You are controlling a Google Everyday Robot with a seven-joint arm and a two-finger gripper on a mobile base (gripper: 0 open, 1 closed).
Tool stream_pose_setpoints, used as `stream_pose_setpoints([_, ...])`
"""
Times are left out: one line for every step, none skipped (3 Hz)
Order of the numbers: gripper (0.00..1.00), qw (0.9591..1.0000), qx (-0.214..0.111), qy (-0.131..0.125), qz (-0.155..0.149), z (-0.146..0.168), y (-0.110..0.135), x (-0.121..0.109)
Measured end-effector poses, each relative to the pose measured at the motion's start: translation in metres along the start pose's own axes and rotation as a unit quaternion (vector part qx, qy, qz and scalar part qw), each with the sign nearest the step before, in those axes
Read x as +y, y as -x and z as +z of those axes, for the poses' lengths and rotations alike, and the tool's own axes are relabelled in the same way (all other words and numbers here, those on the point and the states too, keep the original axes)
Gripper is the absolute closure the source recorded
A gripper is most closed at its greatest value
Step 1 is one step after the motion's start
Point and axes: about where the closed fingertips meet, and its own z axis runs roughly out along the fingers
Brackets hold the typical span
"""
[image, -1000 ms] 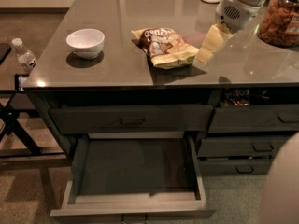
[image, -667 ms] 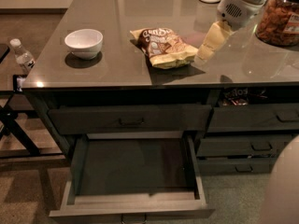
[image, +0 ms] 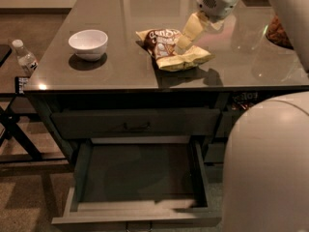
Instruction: Place brown chip bag into middle drawer
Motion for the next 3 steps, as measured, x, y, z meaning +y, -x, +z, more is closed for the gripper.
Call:
stream_pose_setpoints([0.0, 0.9999, -0.01, -0.005, -0.001, 0.001, 0.006, -0.003])
stream_pose_setpoints([0.0, 0.9994, -0.025, -0.003, 0.022, 0.006, 0.013, -0.011])
stream_pose_setpoints([0.0, 0.9988, -0.028, 0.007, 0.04, 0.015, 0.026, -0.015])
